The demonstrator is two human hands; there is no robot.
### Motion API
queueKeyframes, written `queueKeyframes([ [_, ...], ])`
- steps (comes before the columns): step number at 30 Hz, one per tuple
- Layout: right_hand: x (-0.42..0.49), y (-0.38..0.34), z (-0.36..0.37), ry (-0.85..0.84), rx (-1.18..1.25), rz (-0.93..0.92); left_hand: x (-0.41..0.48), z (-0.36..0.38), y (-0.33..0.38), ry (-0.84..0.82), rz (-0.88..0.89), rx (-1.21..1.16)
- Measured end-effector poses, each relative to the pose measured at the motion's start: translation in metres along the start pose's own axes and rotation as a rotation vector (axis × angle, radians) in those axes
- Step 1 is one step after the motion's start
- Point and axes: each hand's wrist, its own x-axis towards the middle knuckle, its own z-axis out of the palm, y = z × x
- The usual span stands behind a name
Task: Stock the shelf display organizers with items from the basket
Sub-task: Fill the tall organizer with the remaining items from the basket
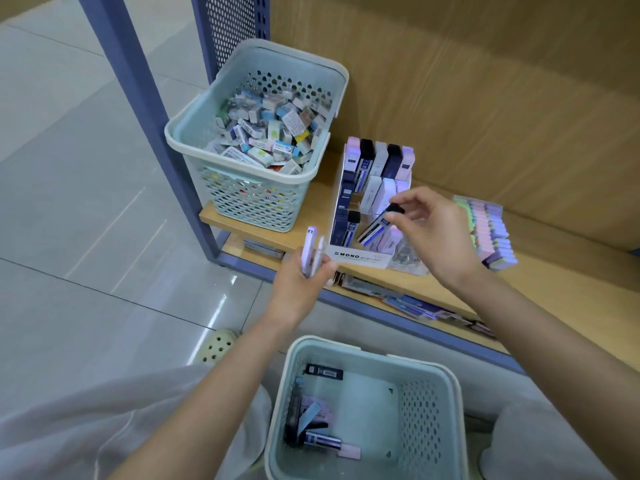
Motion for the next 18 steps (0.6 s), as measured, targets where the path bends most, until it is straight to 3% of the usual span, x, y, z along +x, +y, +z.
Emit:
queueKeyframes([
  [10, 0.039, 0.032, 0.055, -0.234, -0.273, -0.017, 0.012, 0.002, -0.001, -0.007, -0.054, -0.05],
  [14, 0.045, 0.039, 0.059, -0.211, -0.31, 0.01, 0.015, 0.006, 0.003, -0.053, -0.185, -0.231],
  [18, 0.051, 0.04, 0.058, -0.243, -0.33, 0.022, 0.015, 0.007, 0.003, -0.09, -0.212, -0.256],
])
